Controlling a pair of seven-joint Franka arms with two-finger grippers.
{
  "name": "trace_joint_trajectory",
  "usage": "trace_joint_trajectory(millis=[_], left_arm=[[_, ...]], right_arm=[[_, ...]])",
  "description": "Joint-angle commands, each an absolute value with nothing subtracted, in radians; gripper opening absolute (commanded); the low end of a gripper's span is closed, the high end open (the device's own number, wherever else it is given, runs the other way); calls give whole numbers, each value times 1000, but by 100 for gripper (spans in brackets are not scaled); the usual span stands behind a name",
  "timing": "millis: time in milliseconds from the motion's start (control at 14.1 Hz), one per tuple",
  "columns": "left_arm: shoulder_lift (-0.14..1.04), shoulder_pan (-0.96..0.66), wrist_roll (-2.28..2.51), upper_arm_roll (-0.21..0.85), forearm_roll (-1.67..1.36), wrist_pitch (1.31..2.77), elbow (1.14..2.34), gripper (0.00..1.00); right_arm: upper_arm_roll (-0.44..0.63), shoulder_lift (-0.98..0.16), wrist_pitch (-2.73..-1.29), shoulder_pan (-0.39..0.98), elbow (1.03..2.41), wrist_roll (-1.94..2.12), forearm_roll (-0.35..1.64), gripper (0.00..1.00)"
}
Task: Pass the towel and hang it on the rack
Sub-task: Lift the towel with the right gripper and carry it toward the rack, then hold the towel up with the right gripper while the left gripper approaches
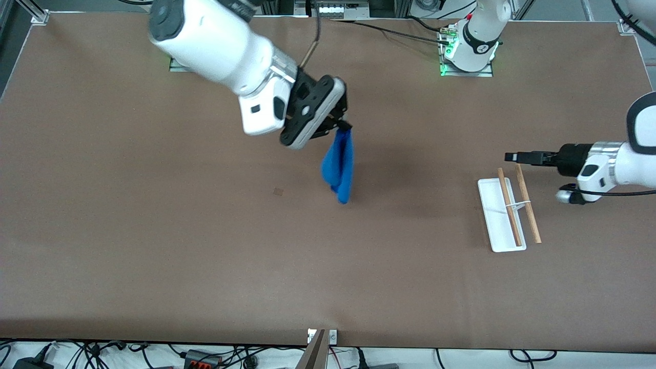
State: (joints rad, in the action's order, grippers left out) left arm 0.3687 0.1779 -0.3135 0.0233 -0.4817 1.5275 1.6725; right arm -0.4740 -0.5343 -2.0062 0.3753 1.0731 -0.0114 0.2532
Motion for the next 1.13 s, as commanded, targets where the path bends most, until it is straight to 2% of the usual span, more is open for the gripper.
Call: trace_joint_trajectory(millis=[0,284,567,709,1063], left_arm=[[428,175,-614,37,-525,1578,1632,100],[474,173,-1081,113,-616,1693,1652,100],[483,175,-1375,198,-649,1741,1661,100],[485,173,-1497,221,-653,1790,1702,100],[494,176,-1704,354,-712,1958,1816,100]], right_arm=[[-471,-555,-2066,440,1071,-109,229,0],[-471,-569,-2101,475,1071,-166,229,0],[-468,-572,-2137,517,1074,-222,190,0],[-466,-575,-2141,517,1074,-229,187,0],[-468,-575,-2169,518,1077,-227,175,0]])
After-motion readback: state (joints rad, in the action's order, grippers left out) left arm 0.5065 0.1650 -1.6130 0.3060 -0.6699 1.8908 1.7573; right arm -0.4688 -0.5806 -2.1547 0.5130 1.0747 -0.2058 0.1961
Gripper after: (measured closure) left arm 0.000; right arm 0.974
